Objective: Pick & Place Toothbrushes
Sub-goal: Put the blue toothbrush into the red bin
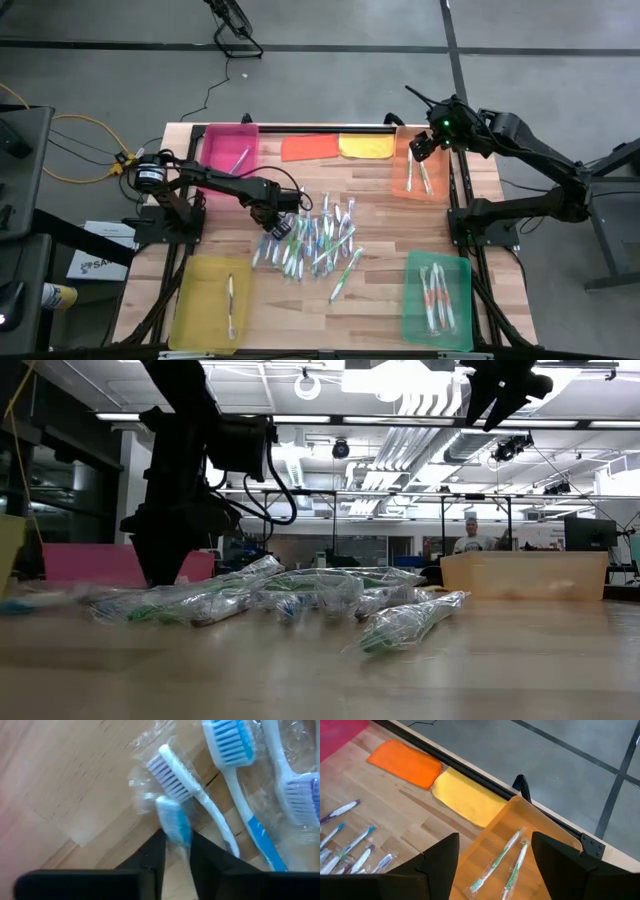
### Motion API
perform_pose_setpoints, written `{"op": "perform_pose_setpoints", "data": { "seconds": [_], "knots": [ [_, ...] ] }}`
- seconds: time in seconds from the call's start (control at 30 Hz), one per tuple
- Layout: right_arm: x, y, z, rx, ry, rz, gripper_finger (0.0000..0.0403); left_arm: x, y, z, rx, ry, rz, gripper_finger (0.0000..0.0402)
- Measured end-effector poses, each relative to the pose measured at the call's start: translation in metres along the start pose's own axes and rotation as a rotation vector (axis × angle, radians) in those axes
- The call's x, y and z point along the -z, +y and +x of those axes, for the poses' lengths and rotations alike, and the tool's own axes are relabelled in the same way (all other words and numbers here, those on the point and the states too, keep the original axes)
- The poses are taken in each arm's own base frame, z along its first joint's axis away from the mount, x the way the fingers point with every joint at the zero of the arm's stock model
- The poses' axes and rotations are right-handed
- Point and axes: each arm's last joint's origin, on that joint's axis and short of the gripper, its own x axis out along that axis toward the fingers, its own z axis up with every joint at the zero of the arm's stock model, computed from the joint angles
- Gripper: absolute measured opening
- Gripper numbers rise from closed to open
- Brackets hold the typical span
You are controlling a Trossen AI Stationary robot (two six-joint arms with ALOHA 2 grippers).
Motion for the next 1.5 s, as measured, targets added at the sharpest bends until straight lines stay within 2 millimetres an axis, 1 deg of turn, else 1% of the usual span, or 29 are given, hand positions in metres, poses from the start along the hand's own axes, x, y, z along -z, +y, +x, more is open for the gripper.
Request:
{"op": "perform_pose_setpoints", "data": {
  "seconds": [0.13, 0.23, 0.3, 0.5, 0.73, 1.13, 1.23, 1.5],
  "knots": [
    [0.000, 0.000, 0.000, 0.000, 0.000, 0.000, 0.0243, 0.000, 0.000, 0.000, -0.001, 0.001, 0.012, 0.0022],
    [0.000, 0.000, 0.000, 0.000, 0.000, 0.000, 0.0243, 0.000, 0.000, -0.001, 0.000, 0.000, 0.014, 0.0009],
    [0.000, 0.000, 0.000, 0.000, 0.000, 0.000, 0.0243, -0.001, -0.001, -0.002, 0.003, -0.004, 0.015, 0.0010],
    [0.000, 0.000, 0.000, 0.000, 0.000, 0.000, 0.0243, -0.002, -0.002, -0.003, 0.005, -0.008, 0.026, 0.0031],
    [0.000, 0.000, 0.000, -0.001, 0.001, 0.000, 0.0243, -0.003, -0.002, -0.003, 0.004, -0.015, 0.025, 0.0014],
    [0.000, 0.000, 0.000, -0.003, 0.002, 0.000, 0.0243, -0.005, -0.005, -0.004, 0.027, -0.039, 0.025, 0.0013],
    [0.000, 0.000, 0.000, -0.003, 0.002, 0.000, 0.0243, -0.007, -0.007, -0.009, 0.030, -0.044, 0.032, 0.0013],
    [0.000, 0.000, 0.000, -0.004, 0.002, 0.000, 0.0243, -0.017, -0.015, -0.033, 0.015, -0.097, 0.076, 0.0013]
  ]
}}
